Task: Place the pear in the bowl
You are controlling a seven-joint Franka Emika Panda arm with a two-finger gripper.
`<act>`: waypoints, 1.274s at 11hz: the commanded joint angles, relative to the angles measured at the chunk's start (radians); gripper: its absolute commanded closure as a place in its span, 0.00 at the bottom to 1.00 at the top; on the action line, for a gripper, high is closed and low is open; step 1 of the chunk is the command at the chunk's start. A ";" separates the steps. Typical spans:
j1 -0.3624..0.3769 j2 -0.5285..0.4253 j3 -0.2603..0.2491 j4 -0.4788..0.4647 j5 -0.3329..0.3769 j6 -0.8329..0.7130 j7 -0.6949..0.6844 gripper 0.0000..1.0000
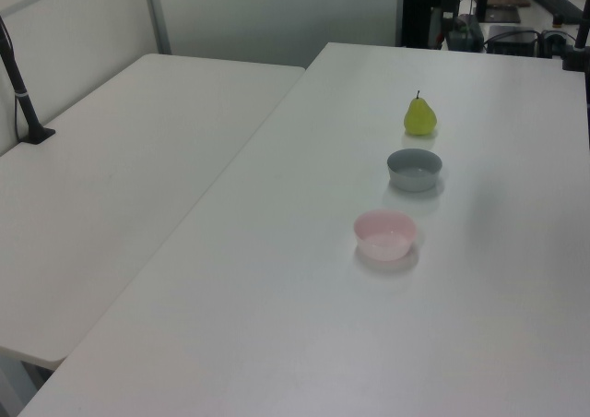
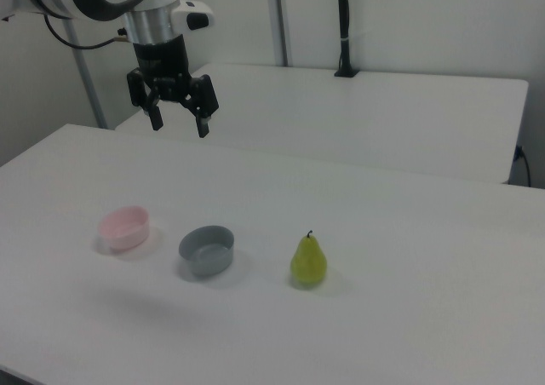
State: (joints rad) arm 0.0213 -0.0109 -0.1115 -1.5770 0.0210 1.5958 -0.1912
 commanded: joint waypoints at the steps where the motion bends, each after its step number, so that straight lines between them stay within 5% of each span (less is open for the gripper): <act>1: -0.011 -0.006 0.007 -0.008 0.014 0.007 -0.026 0.00; 6: -0.061 0.015 0.009 0.014 -0.006 0.007 -0.253 0.00; 11: -0.102 0.081 -0.008 0.035 -0.059 0.102 -0.323 0.00; 14: -0.112 0.129 -0.066 0.034 -0.059 0.176 -0.350 0.00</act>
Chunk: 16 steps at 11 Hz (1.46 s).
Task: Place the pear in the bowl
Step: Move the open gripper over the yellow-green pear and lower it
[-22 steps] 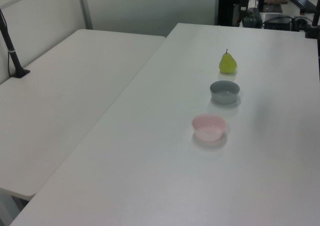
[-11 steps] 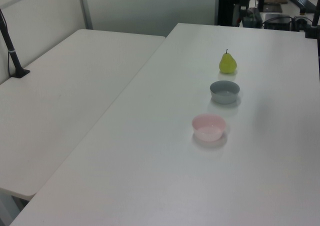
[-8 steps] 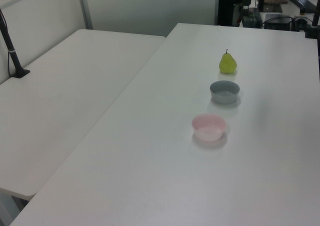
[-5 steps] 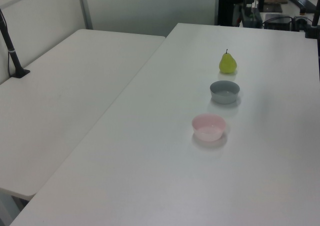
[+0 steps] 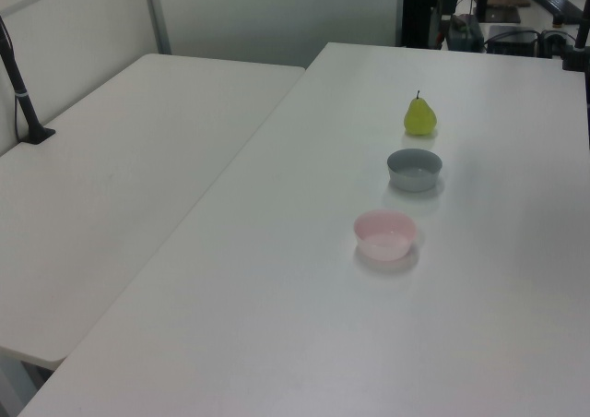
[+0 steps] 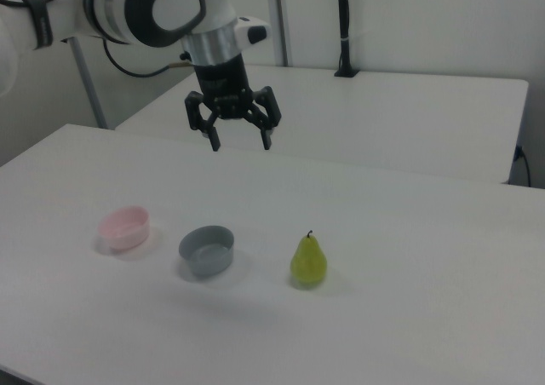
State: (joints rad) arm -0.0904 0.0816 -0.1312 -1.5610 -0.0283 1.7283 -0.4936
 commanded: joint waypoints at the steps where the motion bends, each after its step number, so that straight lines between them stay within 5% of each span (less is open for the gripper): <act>1: -0.002 0.053 -0.053 0.013 -0.008 0.063 -0.046 0.00; 11: -0.046 0.188 -0.062 -0.187 -0.001 0.345 0.047 0.00; 16: -0.042 0.283 -0.061 -0.197 -0.001 0.468 0.107 0.00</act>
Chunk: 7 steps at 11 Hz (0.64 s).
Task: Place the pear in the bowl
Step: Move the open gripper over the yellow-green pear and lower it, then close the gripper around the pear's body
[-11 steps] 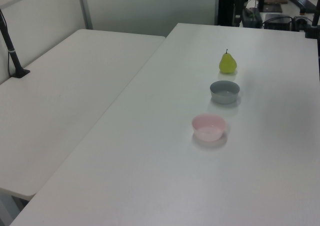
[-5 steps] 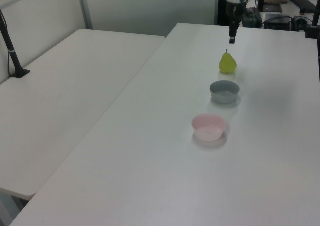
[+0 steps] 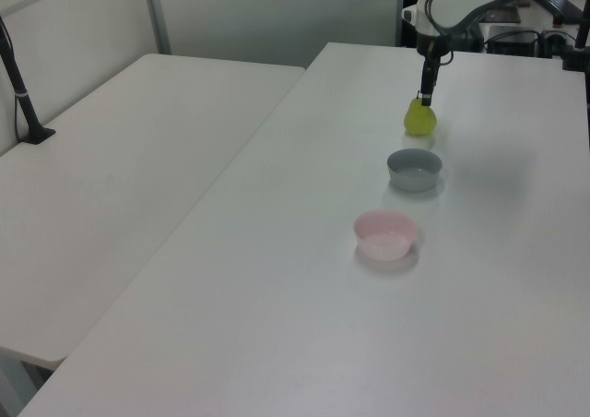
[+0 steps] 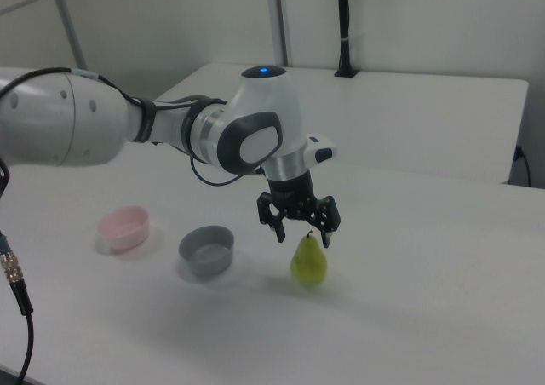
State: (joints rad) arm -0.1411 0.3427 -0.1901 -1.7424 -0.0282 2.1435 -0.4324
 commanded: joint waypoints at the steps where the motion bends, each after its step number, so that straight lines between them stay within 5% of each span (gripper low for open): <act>1: 0.012 0.045 -0.002 -0.014 -0.001 0.076 0.052 0.00; 3: 0.015 0.052 0.000 -0.016 -0.004 0.087 0.057 0.05; 4: 0.015 0.056 -0.002 -0.016 -0.007 0.087 0.057 0.16; 5: 0.015 0.071 0.000 -0.016 -0.007 0.088 0.057 0.38; 6: 0.015 0.075 0.000 -0.016 -0.007 0.088 0.057 0.75; 7: 0.015 0.070 0.000 -0.014 -0.007 0.088 0.057 1.00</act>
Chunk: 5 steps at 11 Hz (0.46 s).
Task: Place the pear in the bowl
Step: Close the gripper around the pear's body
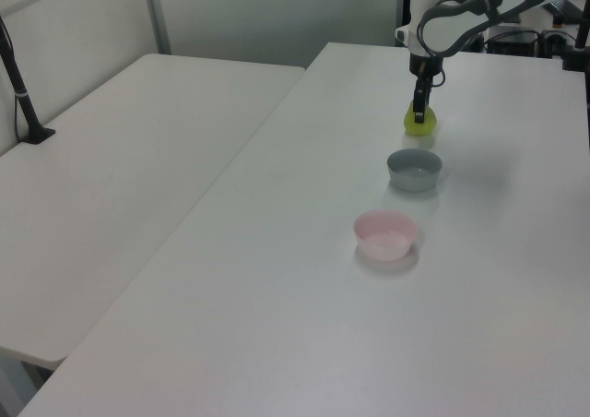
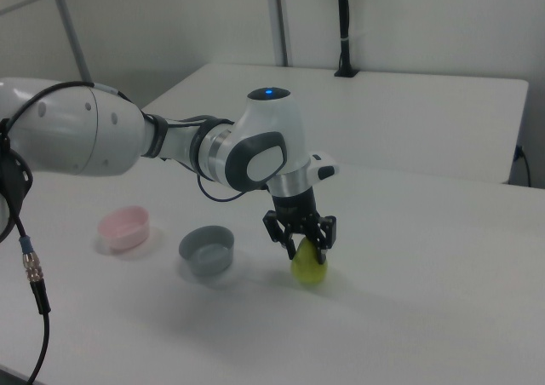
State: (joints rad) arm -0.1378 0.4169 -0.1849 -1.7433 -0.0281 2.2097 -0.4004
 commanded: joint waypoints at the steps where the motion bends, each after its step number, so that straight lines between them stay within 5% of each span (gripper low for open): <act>1: 0.010 -0.007 -0.007 -0.012 -0.003 0.019 0.025 1.00; 5: 0.007 -0.061 -0.002 0.045 -0.004 -0.126 0.011 1.00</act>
State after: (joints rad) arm -0.1388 0.4067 -0.1854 -1.7336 -0.0282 2.2036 -0.3958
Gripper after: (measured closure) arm 0.405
